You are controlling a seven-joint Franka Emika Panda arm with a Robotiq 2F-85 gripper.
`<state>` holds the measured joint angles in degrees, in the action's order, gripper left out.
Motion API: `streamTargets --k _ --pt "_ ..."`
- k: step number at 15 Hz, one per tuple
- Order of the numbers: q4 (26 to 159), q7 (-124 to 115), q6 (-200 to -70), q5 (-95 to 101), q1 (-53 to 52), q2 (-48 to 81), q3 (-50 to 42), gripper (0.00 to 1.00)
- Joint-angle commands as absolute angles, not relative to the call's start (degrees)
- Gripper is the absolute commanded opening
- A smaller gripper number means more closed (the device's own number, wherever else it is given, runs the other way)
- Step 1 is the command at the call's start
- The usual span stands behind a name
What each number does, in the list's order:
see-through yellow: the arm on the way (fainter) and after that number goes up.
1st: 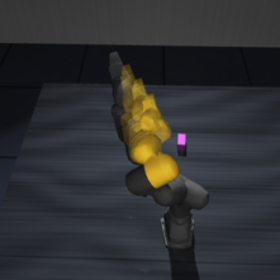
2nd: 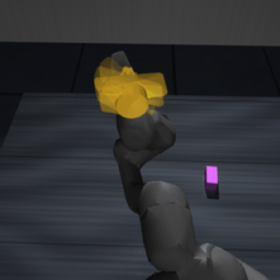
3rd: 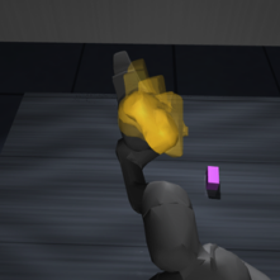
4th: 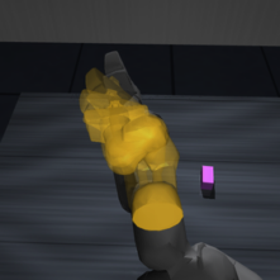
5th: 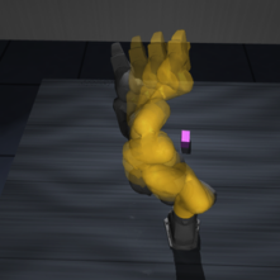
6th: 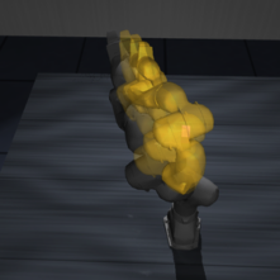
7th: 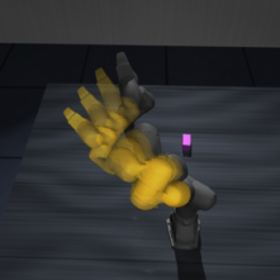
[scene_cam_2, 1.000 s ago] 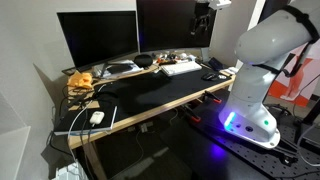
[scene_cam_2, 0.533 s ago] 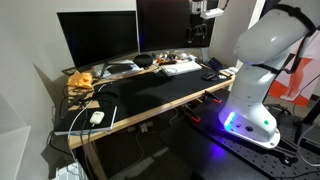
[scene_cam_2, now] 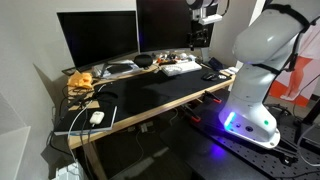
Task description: Move the mouse to the left on the desk
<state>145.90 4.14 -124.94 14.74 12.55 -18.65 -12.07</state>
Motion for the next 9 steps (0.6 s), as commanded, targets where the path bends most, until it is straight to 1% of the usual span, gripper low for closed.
streamTargets --k 1,4,9 --pt "144.14 5.32 -124.09 16.0 14.65 -17.19 -13.24 1.0" --pt "144.17 8.91 -124.55 18.02 15.99 -16.2 -15.15 1.0" --pt "144.6 21.59 -125.11 19.65 16.35 -14.65 -18.74 1.0"
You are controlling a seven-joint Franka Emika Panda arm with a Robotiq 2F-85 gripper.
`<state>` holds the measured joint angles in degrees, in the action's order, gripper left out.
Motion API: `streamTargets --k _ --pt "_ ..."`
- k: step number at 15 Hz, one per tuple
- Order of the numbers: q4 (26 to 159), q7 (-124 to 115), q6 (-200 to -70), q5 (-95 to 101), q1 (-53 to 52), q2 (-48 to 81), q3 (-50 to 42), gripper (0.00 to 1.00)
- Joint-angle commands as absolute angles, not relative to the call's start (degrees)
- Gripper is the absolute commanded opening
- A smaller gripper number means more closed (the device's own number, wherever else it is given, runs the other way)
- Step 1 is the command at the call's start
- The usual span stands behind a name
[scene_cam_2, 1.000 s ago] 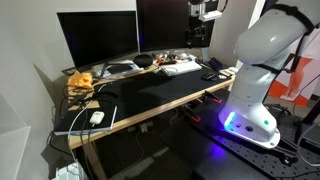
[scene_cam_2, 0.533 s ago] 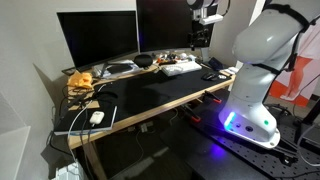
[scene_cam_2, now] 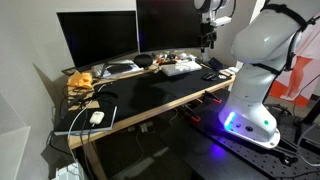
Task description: Move the mouse to the left on the desk
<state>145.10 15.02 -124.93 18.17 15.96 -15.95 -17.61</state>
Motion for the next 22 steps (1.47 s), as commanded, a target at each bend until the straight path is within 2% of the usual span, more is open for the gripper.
streamTargets --k 1,12,22 --pt "144.43 23.84 -124.78 20.06 16.32 -14.33 -19.1 1.0" --pt "145.62 26.08 -126.17 21.63 16.36 -14.18 -19.08 1.0" --pt "146.8 51.02 -135.93 28.03 19.4 -7.25 -25.84 1.0"
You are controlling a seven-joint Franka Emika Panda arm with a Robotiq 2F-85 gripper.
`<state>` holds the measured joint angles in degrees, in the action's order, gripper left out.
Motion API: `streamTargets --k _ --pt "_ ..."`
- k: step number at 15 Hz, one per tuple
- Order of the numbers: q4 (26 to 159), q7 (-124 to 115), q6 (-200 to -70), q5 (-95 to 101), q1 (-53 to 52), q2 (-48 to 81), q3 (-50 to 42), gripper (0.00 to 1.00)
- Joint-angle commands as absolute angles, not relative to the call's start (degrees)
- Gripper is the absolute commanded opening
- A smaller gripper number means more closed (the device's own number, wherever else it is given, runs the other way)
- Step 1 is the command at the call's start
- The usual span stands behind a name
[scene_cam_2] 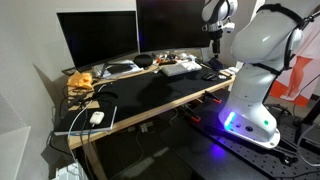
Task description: Move the mouse to the left on the desk
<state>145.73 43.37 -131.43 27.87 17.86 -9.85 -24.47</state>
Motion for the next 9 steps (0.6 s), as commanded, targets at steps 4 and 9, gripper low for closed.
streamTargets --k 4,9 --pt "147.13 60.06 -140.4 26.9 20.69 -3.36 -26.38 1.0" --pt "146.63 72.42 -145.96 24.19 21.52 1.32 -26.07 1.0"
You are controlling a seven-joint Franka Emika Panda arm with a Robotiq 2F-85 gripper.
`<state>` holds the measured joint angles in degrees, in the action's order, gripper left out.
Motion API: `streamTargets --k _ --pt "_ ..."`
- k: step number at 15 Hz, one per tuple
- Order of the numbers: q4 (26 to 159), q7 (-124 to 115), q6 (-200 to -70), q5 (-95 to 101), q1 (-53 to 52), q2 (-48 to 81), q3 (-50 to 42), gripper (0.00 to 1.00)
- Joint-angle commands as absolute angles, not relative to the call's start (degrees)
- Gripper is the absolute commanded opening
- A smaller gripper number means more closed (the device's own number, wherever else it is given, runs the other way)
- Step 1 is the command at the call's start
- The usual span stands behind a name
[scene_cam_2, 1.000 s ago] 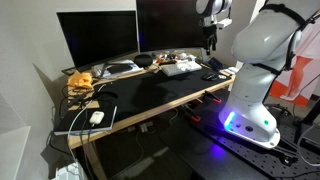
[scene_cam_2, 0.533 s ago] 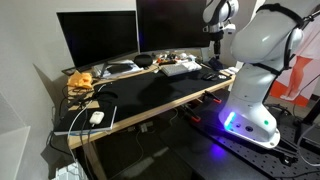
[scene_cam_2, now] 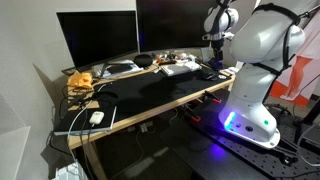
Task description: Move the mouse to the left on the desk
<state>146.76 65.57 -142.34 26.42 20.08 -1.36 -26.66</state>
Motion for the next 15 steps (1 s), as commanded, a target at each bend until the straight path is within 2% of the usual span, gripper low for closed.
streamTargets --k 1,7,15 --pt "146.53 74.3 -146.46 23.47 21.77 2.15 -25.98 1.0" --pt "145.96 81.2 -148.83 23.02 23.47 8.12 -25.38 1.0" --pt "145.8 78.96 -154.19 25.72 21.76 11.95 -22.96 1.0"
